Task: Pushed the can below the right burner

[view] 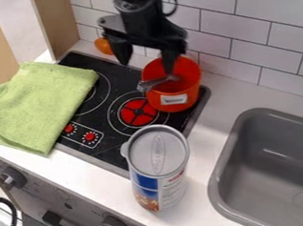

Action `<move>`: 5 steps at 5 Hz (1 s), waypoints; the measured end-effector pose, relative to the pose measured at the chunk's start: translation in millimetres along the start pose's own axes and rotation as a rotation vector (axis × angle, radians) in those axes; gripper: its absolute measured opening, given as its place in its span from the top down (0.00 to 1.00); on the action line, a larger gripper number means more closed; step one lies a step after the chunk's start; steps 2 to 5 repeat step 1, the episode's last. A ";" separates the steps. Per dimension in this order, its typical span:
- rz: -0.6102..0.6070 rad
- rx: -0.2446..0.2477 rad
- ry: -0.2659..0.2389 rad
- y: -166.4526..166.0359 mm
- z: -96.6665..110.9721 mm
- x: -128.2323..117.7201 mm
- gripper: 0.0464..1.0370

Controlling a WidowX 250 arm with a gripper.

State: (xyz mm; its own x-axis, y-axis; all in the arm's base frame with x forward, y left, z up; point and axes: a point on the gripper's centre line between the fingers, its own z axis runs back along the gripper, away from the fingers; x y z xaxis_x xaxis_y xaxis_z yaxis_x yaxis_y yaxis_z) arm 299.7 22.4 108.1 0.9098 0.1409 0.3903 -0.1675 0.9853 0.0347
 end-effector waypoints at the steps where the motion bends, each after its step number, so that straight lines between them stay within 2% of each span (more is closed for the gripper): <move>1: 0.025 -0.008 -0.020 19.4 -2.1 11.7 0.04; 5: 0.025 -0.008 -0.020 19.4 -2.1 11.7 0.04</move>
